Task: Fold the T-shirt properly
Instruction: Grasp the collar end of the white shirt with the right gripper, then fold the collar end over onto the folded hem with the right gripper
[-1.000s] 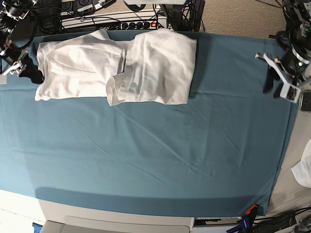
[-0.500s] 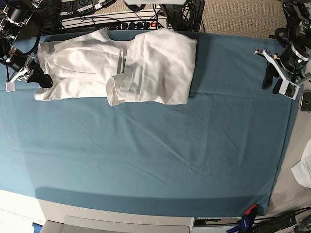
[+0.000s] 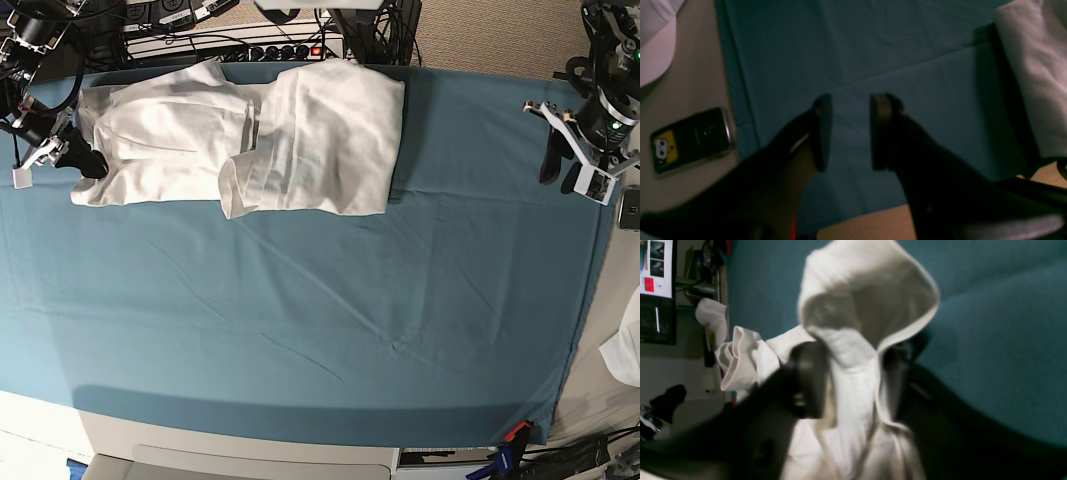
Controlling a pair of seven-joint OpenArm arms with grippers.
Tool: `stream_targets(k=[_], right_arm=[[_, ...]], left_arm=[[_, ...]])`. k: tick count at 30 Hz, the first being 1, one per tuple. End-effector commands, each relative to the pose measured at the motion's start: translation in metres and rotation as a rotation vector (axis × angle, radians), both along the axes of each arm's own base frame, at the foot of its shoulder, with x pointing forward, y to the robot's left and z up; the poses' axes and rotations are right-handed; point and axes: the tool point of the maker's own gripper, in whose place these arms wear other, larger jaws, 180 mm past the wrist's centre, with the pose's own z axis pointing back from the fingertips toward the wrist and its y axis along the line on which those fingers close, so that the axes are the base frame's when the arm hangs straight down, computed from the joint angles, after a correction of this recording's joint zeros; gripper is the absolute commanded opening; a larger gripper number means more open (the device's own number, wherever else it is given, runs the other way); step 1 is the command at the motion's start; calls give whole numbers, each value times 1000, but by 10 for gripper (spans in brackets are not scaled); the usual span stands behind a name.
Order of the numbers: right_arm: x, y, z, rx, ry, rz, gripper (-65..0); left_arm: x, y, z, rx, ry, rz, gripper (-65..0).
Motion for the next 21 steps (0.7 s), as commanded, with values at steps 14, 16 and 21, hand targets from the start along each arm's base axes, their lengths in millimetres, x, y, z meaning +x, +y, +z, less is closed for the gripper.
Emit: stream_targets(k=[14, 16, 21], right_arm=[[22, 10, 41, -78, -140, 64, -650], [28, 26, 53, -102, -193, 103, -650], [29, 84, 78, -128, -330, 196, -650]], left_arm=[[5, 17, -13, -117, -3, 156, -443], [2, 24, -27, -134, 33, 181, -443], [-3, 31, -46, -168, 85, 213, -443]])
